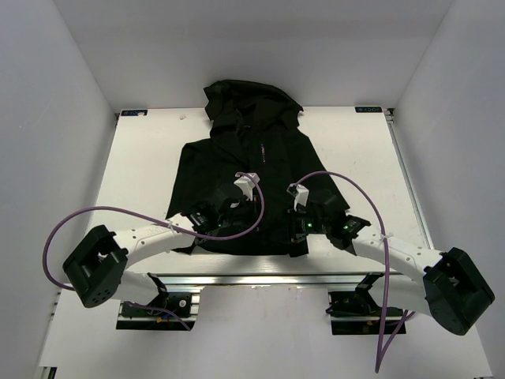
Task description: Zip up the jacket
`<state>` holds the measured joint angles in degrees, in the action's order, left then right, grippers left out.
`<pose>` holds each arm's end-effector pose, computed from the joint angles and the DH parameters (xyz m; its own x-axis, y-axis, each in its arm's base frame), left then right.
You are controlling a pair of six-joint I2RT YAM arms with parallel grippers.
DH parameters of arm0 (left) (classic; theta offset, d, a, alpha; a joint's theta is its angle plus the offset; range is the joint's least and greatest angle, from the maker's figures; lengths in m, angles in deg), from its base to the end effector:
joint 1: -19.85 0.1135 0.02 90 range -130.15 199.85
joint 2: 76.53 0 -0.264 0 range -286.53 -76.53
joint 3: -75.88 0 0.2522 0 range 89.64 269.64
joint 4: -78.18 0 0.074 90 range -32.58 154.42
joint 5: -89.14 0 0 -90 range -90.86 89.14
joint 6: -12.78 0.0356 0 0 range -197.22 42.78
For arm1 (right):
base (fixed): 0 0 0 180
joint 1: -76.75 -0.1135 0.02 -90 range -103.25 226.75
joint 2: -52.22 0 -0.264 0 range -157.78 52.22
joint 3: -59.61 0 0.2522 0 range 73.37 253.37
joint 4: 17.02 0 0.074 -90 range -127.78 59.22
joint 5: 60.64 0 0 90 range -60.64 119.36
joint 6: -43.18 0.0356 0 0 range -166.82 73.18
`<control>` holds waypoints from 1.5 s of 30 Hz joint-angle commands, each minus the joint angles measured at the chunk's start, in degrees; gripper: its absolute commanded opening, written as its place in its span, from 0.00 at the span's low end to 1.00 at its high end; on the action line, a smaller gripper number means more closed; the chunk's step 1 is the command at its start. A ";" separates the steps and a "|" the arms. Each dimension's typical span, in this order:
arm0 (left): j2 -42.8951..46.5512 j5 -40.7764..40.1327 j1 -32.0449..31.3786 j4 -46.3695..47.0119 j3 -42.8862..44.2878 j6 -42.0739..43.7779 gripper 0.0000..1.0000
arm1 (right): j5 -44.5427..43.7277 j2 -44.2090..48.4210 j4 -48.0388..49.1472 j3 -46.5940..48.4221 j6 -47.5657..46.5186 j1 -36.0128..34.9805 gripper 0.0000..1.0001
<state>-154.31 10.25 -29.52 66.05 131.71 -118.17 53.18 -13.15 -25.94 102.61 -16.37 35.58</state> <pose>0.1825 -0.2232 0.2162 -0.8318 -0.0182 -0.5548 0.4018 0.6698 -0.6244 0.1669 0.1650 0.2021 -0.7739 -0.0609 -0.6304 -0.5450 0.5711 0.6139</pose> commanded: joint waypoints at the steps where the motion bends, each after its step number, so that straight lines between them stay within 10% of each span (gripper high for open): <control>1: 2.54 -0.83 -0.21 -1.19 0.83 1.57 0.00 | 5.71 1.29 4.91 -0.05 -1.72 0.65 0.33; 13: 2.63 -1.01 -0.29 -1.36 0.91 1.84 0.00 | 10.64 0.41 5.09 0.56 -0.67 1.79 0.46; 24: 4.30 0.04 -0.21 -2.07 0.39 1.84 0.00 | 10.46 -2.75 6.41 0.74 0.66 2.49 0.29; 27: 4.56 0.05 -0.21 -2.07 0.30 1.84 0.00 | 10.90 -3.37 7.20 0.82 0.74 2.41 0.00; 31: 3.43 -0.57 -0.21 -5.30 1.88 2.01 0.00 | 10.30 -1.53 8.60 -0.14 1.45 2.41 0.00; 39: 4.21 0.31 -0.21 -7.25 1.27 1.66 0.57 | 7.21 4.27 5.80 -1.11 1.10 2.50 0.00; 45: 7.46 3.73 -0.21 -2.71 -2.42 0.61 0.63 | 6.77 5.59 5.62 -1.46 1.80 2.50 0.00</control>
<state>-150.35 10.60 -29.45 60.39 130.96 -116.88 60.70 -8.89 -21.79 101.40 -15.21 37.81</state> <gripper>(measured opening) 0.631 0.011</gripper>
